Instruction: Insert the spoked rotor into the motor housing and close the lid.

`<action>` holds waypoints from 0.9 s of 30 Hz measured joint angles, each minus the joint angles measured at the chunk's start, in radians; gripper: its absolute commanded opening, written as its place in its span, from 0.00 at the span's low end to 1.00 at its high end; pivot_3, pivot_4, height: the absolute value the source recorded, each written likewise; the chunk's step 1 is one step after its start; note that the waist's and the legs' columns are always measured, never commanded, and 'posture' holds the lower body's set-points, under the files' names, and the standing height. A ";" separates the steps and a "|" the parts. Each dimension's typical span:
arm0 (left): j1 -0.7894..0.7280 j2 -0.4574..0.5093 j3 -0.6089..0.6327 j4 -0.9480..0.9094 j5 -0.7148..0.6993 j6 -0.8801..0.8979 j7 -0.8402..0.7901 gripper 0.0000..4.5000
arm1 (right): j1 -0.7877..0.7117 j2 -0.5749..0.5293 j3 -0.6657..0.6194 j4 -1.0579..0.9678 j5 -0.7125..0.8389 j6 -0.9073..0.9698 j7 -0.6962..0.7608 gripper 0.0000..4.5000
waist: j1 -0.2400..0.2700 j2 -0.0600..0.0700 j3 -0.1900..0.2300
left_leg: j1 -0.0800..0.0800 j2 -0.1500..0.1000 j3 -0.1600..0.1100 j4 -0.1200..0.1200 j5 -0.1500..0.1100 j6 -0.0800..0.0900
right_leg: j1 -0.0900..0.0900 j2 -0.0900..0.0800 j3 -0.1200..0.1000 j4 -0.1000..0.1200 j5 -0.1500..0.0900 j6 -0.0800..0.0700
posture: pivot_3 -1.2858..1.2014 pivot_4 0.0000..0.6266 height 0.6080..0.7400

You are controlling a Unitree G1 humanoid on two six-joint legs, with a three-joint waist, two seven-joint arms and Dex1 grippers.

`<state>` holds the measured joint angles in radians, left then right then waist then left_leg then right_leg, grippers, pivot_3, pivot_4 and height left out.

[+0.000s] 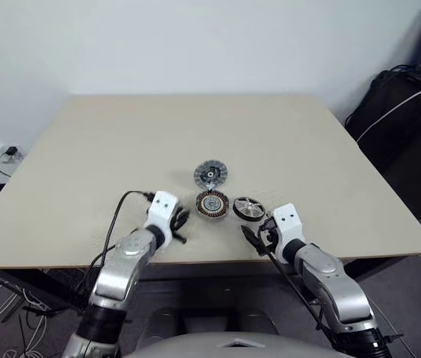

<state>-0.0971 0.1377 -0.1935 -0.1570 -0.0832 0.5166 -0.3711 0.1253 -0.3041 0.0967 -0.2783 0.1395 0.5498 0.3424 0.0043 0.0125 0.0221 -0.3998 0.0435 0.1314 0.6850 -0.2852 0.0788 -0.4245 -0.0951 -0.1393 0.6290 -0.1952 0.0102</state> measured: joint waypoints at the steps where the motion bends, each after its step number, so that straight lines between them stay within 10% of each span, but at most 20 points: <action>1: -0.034 -0.007 -0.010 0.024 0.001 -0.016 -0.003 0.15 | -0.004 0.002 0.003 0.002 -0.002 0.000 0.000 1.00 | 0.000 0.000 0.000 | 0.000 0.000 0.000 0.000 0.000 0.000 | 0.000 0.004 0.000 0.000 0.000 0.000 | 0.52 0.00 1.00; 20: -0.340 -0.134 -0.032 0.666 0.043 -0.242 -0.026 0.15 | 0.040 0.042 -0.004 -0.010 -0.011 -0.008 -0.042 1.00 | -0.009 -0.001 0.001 | -0.001 0.000 -0.001 0.001 0.003 0.006 | 0.000 0.005 0.000 0.000 0.001 0.001 | 0.52 0.00 1.00; 27: -0.341 -0.133 -0.034 0.690 0.062 -0.241 -0.045 0.67 | 0.041 0.044 -0.013 -0.010 -0.011 -0.017 -0.050 1.00 | -0.014 -0.001 0.001 | -0.001 0.000 -0.001 0.001 0.002 0.006 | 0.000 0.005 0.000 0.000 0.001 0.001 | 0.52 0.00 1.00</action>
<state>-0.4383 0.0044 -0.2279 0.5325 -0.0210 0.2756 -0.4166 0.1665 -0.2599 0.0832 -0.2886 0.1282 0.5327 0.2924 -0.0093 0.0110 0.0229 -0.4009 0.0431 0.1306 0.6862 -0.2827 0.0846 -0.4242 -0.0901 -0.1392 0.6290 -0.1945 0.0113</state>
